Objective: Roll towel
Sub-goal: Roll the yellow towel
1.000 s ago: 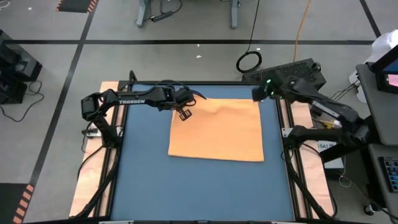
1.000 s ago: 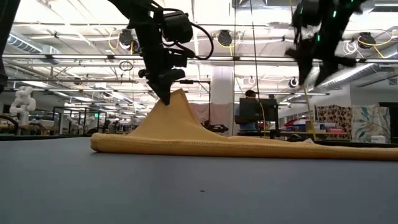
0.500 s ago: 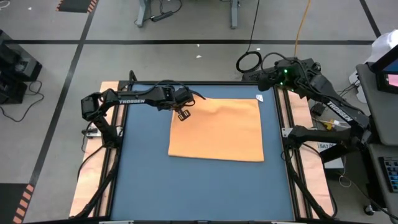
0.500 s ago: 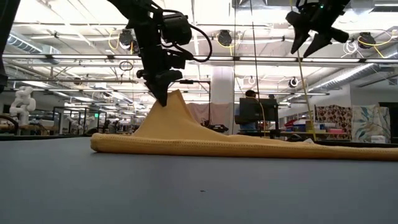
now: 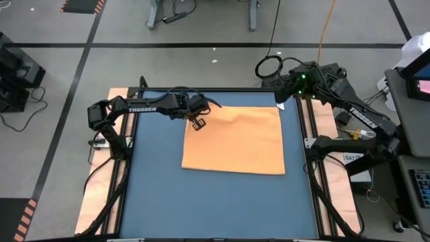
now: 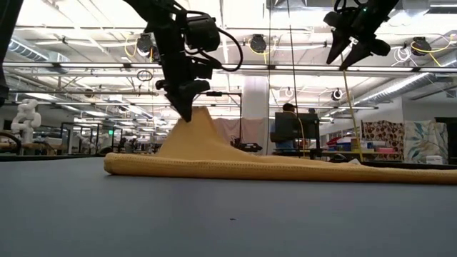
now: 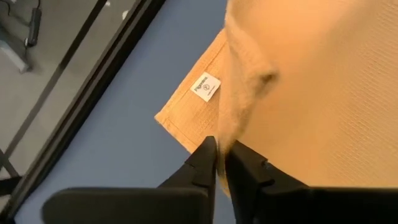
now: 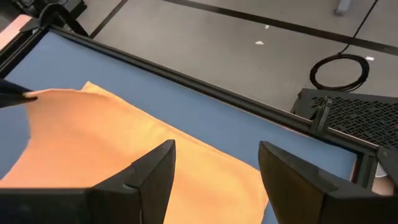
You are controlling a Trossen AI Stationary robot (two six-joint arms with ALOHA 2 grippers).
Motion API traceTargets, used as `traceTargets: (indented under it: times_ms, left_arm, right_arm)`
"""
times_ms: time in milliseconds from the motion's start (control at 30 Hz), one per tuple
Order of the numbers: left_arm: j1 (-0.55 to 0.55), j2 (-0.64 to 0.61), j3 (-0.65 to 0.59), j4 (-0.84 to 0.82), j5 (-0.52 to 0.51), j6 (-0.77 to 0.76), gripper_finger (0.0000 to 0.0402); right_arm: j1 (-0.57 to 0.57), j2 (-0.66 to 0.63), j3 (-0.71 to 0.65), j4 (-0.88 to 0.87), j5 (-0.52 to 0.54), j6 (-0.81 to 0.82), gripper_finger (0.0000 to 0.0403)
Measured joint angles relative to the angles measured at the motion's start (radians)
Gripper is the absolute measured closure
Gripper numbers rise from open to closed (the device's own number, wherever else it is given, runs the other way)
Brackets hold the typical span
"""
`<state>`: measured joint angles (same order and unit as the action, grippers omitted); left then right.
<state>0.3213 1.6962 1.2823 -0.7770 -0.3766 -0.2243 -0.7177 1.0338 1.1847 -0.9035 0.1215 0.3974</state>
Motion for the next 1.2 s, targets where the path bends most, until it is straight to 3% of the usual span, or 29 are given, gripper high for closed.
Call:
traceTargets:
  times_ms: [200,300,433,533,733,967,1200]
  left_arm:
    - [0.0,0.0,0.001,-0.061,-0.046,-0.065,0.0288]
    - [0.0,-0.006,0.032,-0.184,-0.056,-0.133,0.0261]
    - [0.011,-0.035,0.112,-0.402,-0.095,-0.185,0.0252]
    - [0.044,-0.098,0.158,-0.395,-0.075,-0.154,0.0252]
    - [0.18,-0.211,0.174,-0.193,0.139,-0.025,0.0252]
    - [0.305,-0.151,0.168,-0.005,0.555,0.108,0.0295]
    - [0.268,-0.088,0.038,-0.014,0.693,0.124,0.0359]
  right_arm:
    - [0.0,0.0,0.0,0.0,-0.024,-0.008,0.0184]
    - [0.0,0.0,0.0,-0.001,-0.051,-0.01,0.0184]
    - [0.0,0.0,-0.001,-0.022,-0.078,-0.01,0.0184]
    - [0.001,0.0,-0.001,-0.036,-0.111,-0.011,0.0184]
    - [0.017,-0.001,-0.001,-0.035,-0.235,-0.053,0.0184]
    - [0.064,-0.001,-0.046,-0.013,-0.26,-0.087,0.0186]
    - [0.147,-0.015,-0.232,0.026,-0.366,0.021,0.0222]
